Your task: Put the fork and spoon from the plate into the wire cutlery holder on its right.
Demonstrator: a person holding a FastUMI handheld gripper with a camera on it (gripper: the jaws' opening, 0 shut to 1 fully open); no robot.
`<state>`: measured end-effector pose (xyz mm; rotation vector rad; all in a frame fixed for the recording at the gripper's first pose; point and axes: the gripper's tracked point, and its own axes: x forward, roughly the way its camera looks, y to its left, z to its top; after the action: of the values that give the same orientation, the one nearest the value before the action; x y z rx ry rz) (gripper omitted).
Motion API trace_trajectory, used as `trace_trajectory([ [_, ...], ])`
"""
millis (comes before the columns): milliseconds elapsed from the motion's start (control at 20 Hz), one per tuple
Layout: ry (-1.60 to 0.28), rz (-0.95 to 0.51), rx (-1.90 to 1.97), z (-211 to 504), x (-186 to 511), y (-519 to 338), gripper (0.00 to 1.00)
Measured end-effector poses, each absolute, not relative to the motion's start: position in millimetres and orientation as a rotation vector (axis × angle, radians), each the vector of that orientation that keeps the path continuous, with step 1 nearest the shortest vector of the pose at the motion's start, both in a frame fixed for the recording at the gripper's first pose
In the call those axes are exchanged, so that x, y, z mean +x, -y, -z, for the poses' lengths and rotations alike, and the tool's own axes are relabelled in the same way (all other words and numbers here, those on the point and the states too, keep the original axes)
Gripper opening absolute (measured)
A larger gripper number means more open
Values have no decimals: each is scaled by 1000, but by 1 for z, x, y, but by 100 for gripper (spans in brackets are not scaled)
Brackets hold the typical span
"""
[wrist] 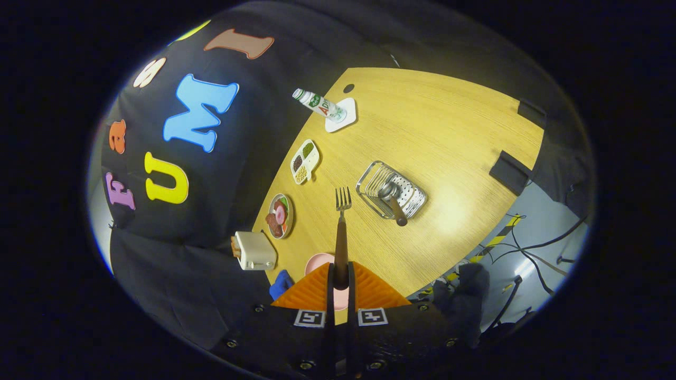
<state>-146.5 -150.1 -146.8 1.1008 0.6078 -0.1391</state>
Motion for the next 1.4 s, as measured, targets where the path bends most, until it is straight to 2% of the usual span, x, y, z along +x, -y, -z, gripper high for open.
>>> trace_trajectory([
  [1100, -615, 363, 1136, 175, -139, 174, 8],
  [1400, -606, 372, 1164, 174, -138, 176, 11],
])
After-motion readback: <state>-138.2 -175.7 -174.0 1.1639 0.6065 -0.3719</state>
